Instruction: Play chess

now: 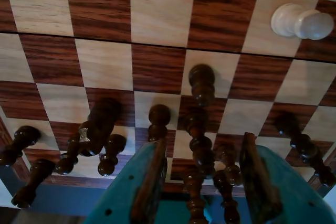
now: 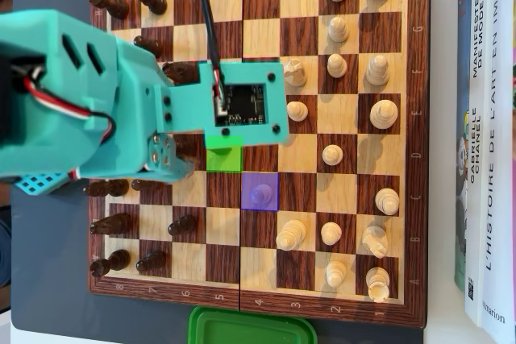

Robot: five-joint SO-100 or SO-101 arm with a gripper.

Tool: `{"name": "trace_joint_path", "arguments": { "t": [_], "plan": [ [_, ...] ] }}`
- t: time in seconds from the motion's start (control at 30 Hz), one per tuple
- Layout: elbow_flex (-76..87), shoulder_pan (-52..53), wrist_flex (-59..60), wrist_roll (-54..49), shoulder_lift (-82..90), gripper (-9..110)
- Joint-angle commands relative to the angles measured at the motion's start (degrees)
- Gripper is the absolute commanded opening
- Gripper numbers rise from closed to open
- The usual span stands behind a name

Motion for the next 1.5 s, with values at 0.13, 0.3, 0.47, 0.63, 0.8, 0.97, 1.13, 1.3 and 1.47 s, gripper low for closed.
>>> {"name": "trace_joint_path", "arguments": {
  "t": [0.13,0.3,0.47,0.63,0.8,0.97,1.13,1.3,1.47],
  "plan": [
    [-3.25,0.26,-0.44,0.35,-4.31,20],
    [-3.25,0.35,-2.11,0.35,-5.01,20],
    [-2.81,0.35,-4.57,0.35,-5.27,20],
    [-3.16,1.32,-4.48,0.18,-8.96,20],
    [-3.25,2.37,-4.48,-0.26,-9.76,20],
    [-3.25,2.46,-4.66,-0.09,-10.11,20],
    [-3.16,2.29,-7.29,-0.26,-12.13,20],
    [-3.25,2.64,-7.38,-0.35,-12.48,20],
    [-3.25,3.43,-7.38,-0.35,-12.83,20]
  ]
}}
